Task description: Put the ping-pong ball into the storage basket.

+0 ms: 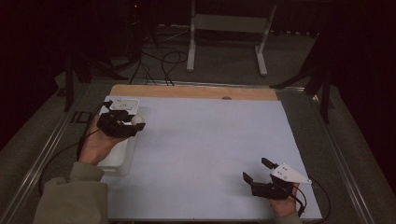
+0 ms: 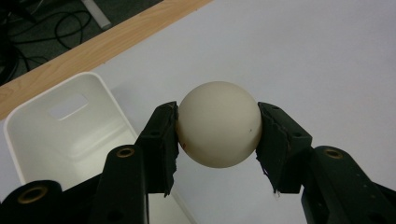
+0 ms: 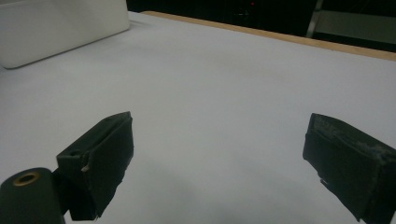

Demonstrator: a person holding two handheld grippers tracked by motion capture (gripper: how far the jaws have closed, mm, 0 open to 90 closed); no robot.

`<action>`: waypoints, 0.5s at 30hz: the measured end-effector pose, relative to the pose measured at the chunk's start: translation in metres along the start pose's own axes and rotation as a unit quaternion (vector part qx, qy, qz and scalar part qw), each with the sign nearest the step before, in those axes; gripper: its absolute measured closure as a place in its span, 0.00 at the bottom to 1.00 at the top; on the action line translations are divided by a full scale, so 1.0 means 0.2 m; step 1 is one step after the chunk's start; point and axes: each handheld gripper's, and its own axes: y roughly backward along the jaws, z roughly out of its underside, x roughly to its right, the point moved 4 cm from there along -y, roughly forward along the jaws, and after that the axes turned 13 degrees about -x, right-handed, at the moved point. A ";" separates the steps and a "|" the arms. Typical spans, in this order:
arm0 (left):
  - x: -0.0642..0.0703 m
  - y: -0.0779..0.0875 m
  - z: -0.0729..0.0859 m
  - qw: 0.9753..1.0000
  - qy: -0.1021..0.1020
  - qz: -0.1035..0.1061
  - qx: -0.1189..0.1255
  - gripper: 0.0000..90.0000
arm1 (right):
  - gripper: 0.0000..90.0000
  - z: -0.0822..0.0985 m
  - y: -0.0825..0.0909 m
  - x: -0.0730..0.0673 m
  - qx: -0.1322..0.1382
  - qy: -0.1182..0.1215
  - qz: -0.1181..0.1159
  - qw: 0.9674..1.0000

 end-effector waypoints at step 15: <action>-0.03 0.01 0.02 1.000 0.009 -0.006 -0.005 0.57 | 0.09 0.00 0.00 0.00 0.000 0.000 0.000 1.000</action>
